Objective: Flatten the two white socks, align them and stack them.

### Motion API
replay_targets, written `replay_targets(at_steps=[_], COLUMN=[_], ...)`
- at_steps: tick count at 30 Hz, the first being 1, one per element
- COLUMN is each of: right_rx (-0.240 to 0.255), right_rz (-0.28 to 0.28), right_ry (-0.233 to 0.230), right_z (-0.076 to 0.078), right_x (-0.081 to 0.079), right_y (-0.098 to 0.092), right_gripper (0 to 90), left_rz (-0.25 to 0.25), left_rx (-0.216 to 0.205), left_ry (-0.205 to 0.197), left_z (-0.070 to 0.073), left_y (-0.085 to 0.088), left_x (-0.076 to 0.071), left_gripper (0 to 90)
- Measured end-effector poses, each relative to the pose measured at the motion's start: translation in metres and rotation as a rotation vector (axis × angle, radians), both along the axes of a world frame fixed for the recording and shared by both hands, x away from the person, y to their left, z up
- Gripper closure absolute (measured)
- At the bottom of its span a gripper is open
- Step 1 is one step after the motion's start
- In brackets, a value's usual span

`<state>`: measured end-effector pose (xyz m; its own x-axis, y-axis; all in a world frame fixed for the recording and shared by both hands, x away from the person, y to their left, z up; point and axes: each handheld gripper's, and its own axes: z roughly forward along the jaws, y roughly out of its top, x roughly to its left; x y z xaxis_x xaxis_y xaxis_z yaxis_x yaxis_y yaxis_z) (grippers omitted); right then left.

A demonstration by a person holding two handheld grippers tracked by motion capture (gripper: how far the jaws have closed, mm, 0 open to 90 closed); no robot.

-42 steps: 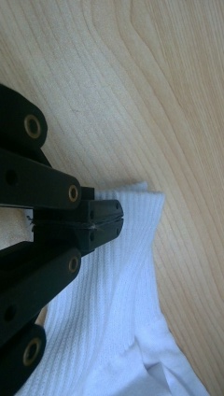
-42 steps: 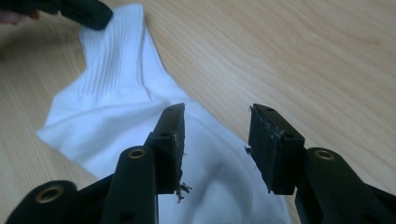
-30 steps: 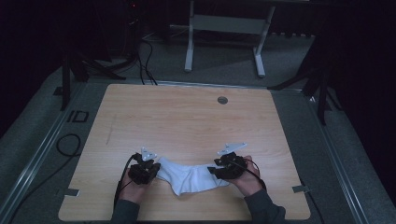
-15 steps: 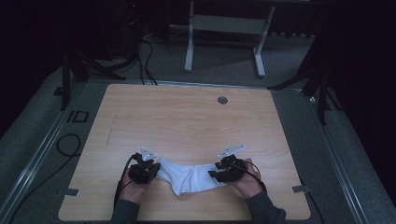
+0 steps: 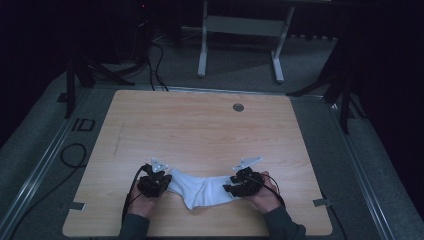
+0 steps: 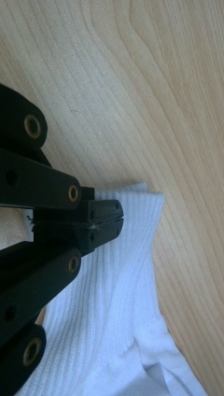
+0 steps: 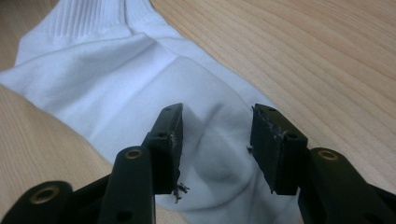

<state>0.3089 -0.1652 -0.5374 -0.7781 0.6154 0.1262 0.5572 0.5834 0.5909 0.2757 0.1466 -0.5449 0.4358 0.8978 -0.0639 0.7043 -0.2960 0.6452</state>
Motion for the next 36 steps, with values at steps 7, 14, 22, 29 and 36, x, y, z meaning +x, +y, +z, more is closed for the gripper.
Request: replay_targets(at_steps=[7,14,22,29,36], right_rx=[-0.008,-0.001,0.010,-0.011,-0.052], right_rz=[-0.005,0.010,-0.009,-0.055,-0.037], right_ry=[0.007,0.007,-0.027,-0.037,-0.032], right_z=[-0.006,-0.005,0.004,0.005,-0.007], right_x=[0.000,-0.001,-0.003,-0.001,-0.001], right_y=[0.001,0.002,-0.004,-0.014,-0.007], right_gripper=[56.5,79.6,89.8,73.7,72.2], left_rz=[-0.002,-0.003,-0.005,-0.007,-0.006], left_rx=[-0.003,0.001,0.000,0.000,-0.003], left_ry=[0.000,0.000,-0.002,-0.002,-0.003], left_z=[0.000,0.000,-0.001,-0.001,-0.001], left_y=[0.001,0.000,0.000,0.000,0.000], left_x=[0.000,0.000,0.000,0.001,0.001], left_gripper=[89.7,89.7,89.7,89.7,89.7])
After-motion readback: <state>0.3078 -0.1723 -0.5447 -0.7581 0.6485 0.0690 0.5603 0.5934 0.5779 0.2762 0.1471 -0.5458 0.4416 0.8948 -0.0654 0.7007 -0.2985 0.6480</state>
